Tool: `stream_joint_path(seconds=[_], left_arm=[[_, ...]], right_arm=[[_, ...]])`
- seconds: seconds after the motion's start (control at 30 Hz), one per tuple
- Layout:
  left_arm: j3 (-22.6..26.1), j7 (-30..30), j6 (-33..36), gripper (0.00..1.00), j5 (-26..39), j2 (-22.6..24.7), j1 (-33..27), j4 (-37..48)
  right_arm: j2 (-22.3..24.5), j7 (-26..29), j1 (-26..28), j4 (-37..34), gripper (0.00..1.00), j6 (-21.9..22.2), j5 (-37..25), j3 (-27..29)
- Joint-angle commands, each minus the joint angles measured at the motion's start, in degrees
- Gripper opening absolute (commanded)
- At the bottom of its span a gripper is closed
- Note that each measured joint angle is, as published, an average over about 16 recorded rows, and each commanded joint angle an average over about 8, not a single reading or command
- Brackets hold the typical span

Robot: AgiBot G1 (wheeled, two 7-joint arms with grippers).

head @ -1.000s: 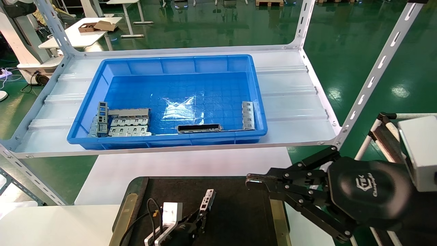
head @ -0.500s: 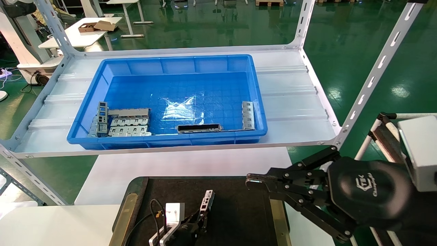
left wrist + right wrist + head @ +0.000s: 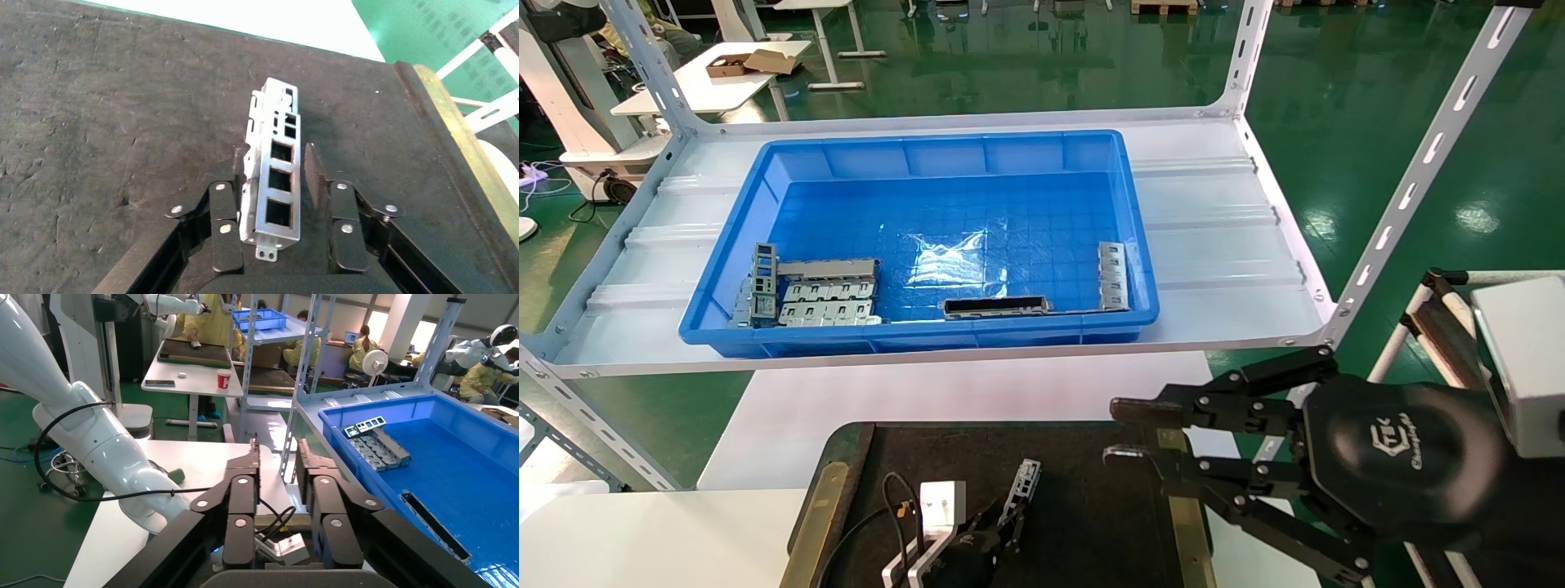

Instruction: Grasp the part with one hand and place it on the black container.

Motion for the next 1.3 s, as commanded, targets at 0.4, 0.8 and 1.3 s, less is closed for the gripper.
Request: stream_joint_path(seconds=[0.4, 0.8, 1.3], left_arm=[[3.7, 3.7, 0.8, 1.0, -5.8, -9.3, -3.1, -12.1], [-4.9, 4.0, 21.8, 1.0, -4.8, -20.1, -4.3, -15.4], [-22.9, 21.0, 51.8, 1.0, -12.5, -29.5, 1.7, -11.1]], right_arm=[[0.0, 0.0, 0.0, 0.0, 1.0, 0.0, 0.0, 0.0], [0.0, 0.0, 0.0, 0.0, 1.0, 0.0, 0.1, -0.1], [0.1, -0.1, 0.0, 0.0, 1.0, 0.1, 0.1, -0.1]])
